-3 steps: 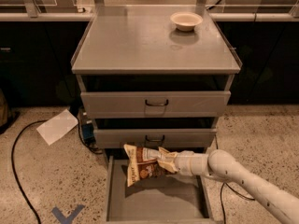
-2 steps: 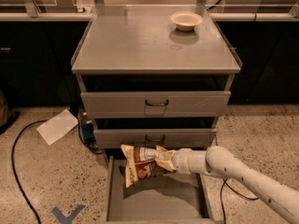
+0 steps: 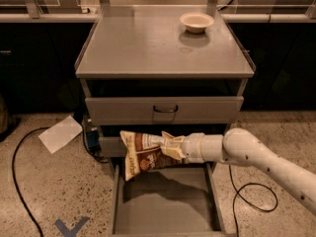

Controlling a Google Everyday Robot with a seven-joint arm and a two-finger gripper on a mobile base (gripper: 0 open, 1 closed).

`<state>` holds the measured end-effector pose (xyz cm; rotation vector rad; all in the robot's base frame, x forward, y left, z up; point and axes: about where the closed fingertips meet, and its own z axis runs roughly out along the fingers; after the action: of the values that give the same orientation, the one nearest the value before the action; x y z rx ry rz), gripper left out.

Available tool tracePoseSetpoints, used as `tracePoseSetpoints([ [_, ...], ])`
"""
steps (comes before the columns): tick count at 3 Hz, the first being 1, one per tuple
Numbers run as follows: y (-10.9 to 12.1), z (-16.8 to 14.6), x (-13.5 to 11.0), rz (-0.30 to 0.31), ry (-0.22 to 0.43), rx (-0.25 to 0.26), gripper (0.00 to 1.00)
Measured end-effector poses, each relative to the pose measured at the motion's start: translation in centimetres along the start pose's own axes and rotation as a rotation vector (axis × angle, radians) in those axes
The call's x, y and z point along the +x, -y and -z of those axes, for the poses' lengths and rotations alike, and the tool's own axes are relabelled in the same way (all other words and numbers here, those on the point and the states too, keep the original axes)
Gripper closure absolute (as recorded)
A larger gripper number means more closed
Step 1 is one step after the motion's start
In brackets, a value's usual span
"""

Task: Pick brown chip bag from bottom drawer and place on counter

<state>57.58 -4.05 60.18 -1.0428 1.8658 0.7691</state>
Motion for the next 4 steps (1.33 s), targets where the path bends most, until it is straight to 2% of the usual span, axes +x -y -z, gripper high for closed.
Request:
tracePoseSetpoints([
  [1, -0.8, 3.1, -8.0, 0.043, 0.038, -0.031, 1.0],
  [2, -1.5, 6.0, -14.9, 0.095, 0.087, -0.074, 1.0],
  [3, -1.5, 6.1, -15.2, 0.096, 0.088, -0.076, 1.0],
  [4, -0.9, 7.8, -18.9, 0.115, 0.101, -0.077, 1.0],
])
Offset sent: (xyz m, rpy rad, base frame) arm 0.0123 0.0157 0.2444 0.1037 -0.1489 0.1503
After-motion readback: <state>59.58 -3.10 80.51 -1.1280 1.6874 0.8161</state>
